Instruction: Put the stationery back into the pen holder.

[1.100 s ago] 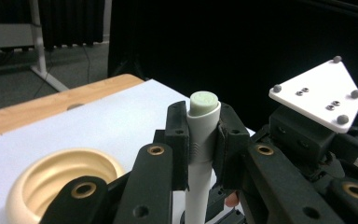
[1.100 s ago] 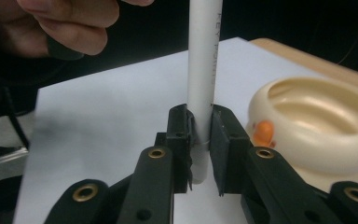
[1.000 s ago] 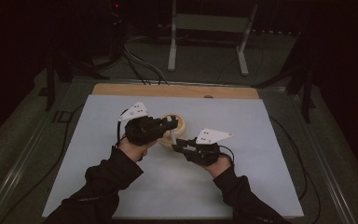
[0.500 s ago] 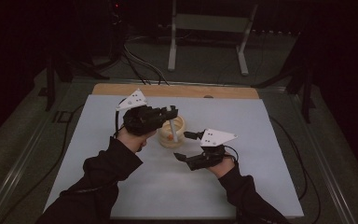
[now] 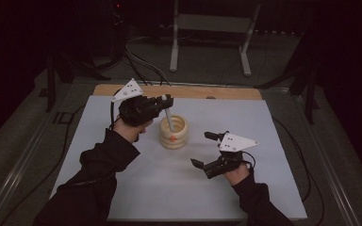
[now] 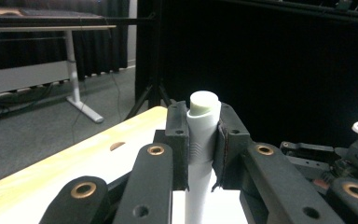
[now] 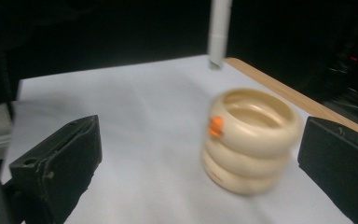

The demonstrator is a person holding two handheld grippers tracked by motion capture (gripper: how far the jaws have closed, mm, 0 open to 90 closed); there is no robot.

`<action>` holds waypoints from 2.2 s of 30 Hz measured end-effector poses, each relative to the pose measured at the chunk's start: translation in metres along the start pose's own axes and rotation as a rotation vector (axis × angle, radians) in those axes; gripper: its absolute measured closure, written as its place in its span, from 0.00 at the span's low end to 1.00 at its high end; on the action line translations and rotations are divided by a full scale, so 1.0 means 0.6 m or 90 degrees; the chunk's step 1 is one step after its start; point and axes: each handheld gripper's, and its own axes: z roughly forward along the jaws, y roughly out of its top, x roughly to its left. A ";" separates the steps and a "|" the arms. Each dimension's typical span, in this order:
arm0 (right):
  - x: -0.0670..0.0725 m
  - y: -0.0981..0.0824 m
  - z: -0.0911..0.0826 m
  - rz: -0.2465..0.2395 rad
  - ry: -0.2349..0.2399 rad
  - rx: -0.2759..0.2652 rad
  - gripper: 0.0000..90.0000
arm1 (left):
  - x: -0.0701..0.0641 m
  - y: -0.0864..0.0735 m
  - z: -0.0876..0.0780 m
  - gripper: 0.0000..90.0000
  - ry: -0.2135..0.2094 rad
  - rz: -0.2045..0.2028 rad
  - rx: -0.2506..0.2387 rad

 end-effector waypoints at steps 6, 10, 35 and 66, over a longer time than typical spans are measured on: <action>-0.009 -0.020 -0.028 0.013 -0.052 -0.004 0.00 | 0.016 -0.003 0.012 0.88 0.015 0.011 -0.006; -0.014 -0.036 -0.044 0.025 -0.066 -0.002 0.00 | 0.024 -0.008 0.020 0.88 0.032 0.022 -0.007; -0.019 -0.086 -0.084 0.032 -0.126 0.010 0.00 | 0.067 -0.090 0.076 0.88 0.044 -0.001 0.022; -0.027 -0.093 -0.089 0.052 -0.120 -0.004 0.00 | 0.065 -0.133 0.098 0.62 0.060 -0.041 0.047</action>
